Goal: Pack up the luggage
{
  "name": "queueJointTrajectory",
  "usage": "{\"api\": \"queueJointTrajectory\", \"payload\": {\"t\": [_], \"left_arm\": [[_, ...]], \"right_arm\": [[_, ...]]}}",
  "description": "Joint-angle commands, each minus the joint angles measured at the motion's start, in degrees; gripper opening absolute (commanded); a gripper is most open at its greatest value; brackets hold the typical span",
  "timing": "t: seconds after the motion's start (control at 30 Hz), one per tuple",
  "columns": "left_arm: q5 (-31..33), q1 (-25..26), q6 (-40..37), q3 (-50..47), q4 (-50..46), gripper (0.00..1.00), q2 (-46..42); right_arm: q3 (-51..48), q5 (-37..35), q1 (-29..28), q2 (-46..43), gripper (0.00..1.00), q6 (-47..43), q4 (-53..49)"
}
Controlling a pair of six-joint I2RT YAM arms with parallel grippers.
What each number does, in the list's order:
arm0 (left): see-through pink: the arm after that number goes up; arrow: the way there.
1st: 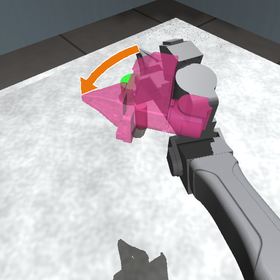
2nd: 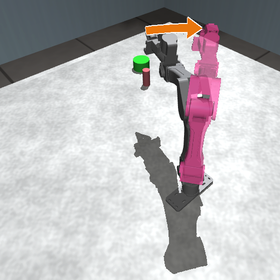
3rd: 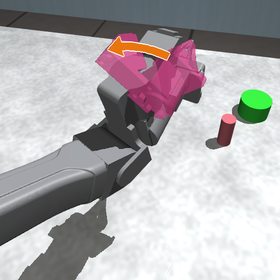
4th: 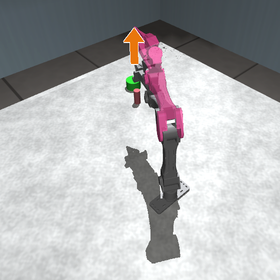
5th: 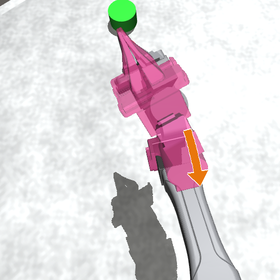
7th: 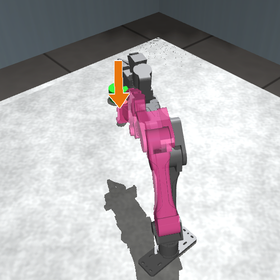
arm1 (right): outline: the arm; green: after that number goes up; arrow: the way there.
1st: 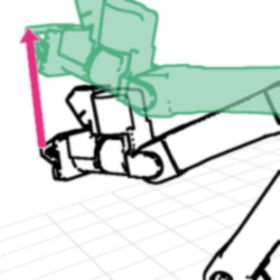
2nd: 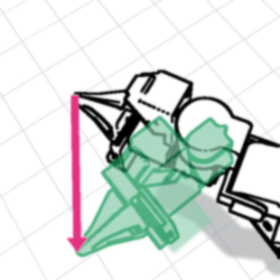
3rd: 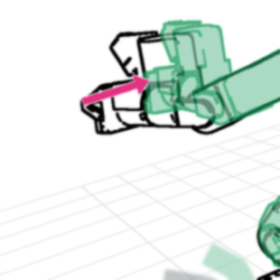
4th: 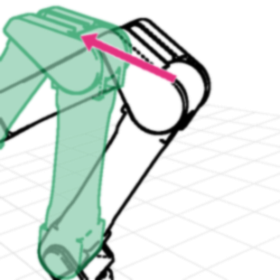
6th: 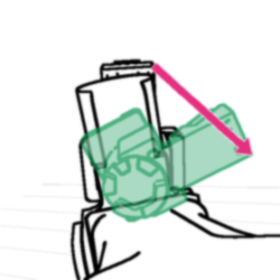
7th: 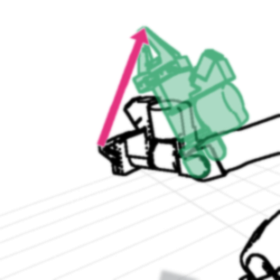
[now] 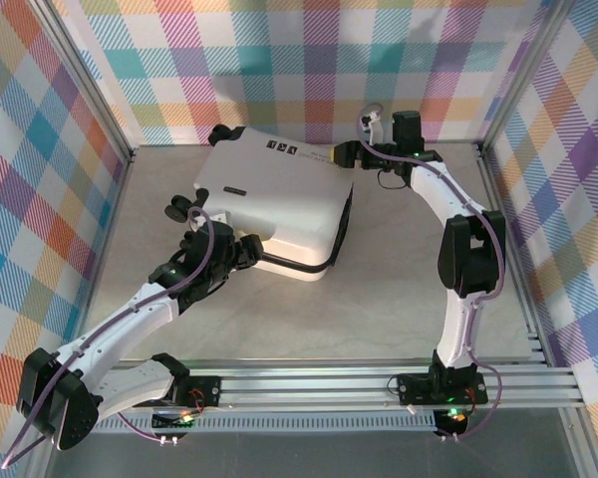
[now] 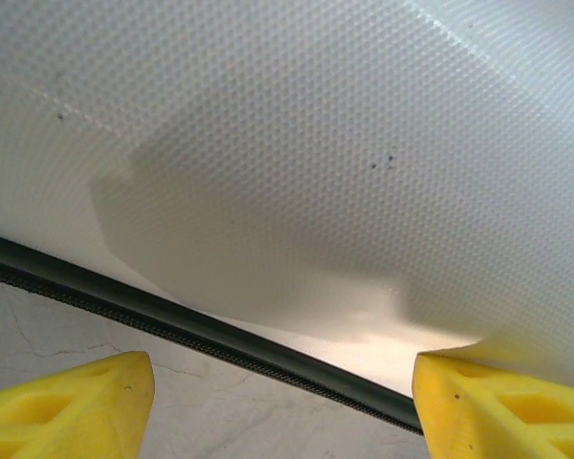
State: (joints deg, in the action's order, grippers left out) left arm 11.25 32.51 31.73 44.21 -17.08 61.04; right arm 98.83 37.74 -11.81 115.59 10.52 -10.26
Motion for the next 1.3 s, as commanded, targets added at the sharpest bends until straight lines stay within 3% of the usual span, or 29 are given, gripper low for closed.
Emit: {"api": "queueJointTrajectory", "payload": {"t": [0.0, 0.43, 0.57, 0.67, 0.87, 1.27], "left_arm": [[5.78, 0.10, -1.91, 2.66, -1.15, 0.72, 2.01], [14.52, -3.65, -4.30, 3.41, -8.80, 0.74, 0.16], [16.15, -4.72, -4.61, 3.44, -11.23, 0.74, -2.16], [15.90, -4.67, -4.83, 3.61, -12.87, 0.74, -4.25], [15.94, -5.18, -5.27, 3.35, -14.30, 0.75, -8.62], [9.06, -13.04, -4.66, 4.11, -13.06, 0.71, -8.51]], "right_arm": [[-3.29, 6.79, -0.93, -2.44, 0.82, -2.53, -1.70], [-28.36, 10.22, -3.12, -19.10, 0.78, -2.83, 11.22], [-34.04, 3.10, -4.39, -24.50, 0.80, -1.82, 13.17], [-32.48, -2.76, -3.85, -26.03, 0.82, -0.92, 10.60], [-25.10, -5.77, -3.00, -23.53, 0.84, 0.04, 6.28], [-7.33, -2.19, -1.71, -9.87, 0.85, -2.57, 0.10]]}}
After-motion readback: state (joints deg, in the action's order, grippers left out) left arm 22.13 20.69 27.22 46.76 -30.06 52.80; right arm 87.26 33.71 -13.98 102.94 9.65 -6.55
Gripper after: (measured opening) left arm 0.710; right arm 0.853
